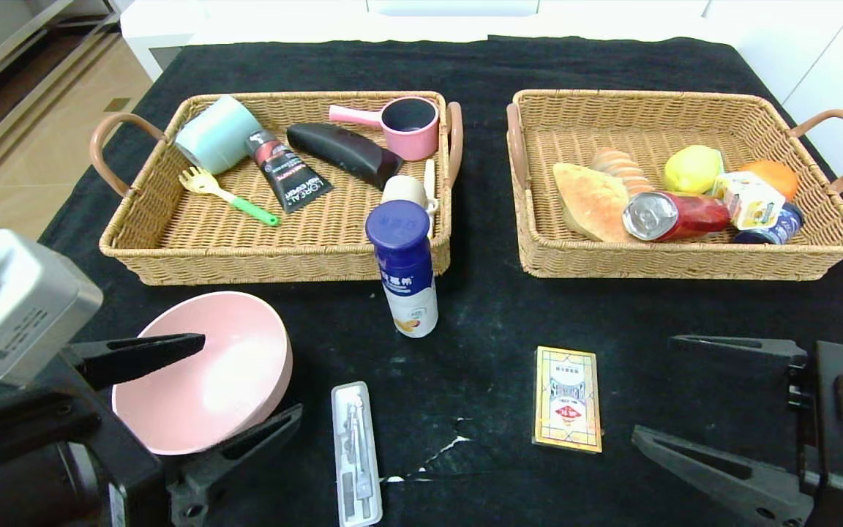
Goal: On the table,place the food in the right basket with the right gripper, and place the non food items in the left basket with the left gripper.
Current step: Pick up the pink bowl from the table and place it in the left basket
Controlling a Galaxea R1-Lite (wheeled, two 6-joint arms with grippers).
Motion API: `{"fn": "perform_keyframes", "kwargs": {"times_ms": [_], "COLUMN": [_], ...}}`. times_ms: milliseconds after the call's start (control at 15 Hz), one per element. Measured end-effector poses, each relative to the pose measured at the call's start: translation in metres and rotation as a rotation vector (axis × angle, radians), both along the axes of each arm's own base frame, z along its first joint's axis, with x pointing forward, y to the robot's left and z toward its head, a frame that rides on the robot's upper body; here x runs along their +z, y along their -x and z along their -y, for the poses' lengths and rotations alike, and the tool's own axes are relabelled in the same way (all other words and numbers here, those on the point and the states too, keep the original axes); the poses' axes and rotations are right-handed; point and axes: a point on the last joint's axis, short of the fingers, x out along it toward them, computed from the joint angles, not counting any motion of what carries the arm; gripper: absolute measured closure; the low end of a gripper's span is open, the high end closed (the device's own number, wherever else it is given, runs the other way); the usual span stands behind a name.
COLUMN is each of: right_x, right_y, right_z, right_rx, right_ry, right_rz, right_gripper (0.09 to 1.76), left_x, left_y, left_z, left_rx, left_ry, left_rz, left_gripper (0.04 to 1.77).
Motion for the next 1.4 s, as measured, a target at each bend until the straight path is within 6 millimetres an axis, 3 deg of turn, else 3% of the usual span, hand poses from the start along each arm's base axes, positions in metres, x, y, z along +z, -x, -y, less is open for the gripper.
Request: {"fn": "perform_keyframes", "kwargs": {"times_ms": [733,1400], "right_x": [0.002,-0.002], "right_y": [0.005,0.006], "right_z": [0.004,0.004], "right_rx": [0.001,0.006], "right_ry": [0.005,0.017], "right_rz": [0.036,0.030], "right_gripper": [0.15,0.15], "left_x": [-0.027,-0.045], "left_y": [-0.049,-0.067], "left_z": [-0.002,-0.001], "left_rx": [0.205,0.221], "left_ry": [-0.130,-0.152], "left_rz": [-0.169,-0.250], "left_gripper": [0.09,0.09]}}
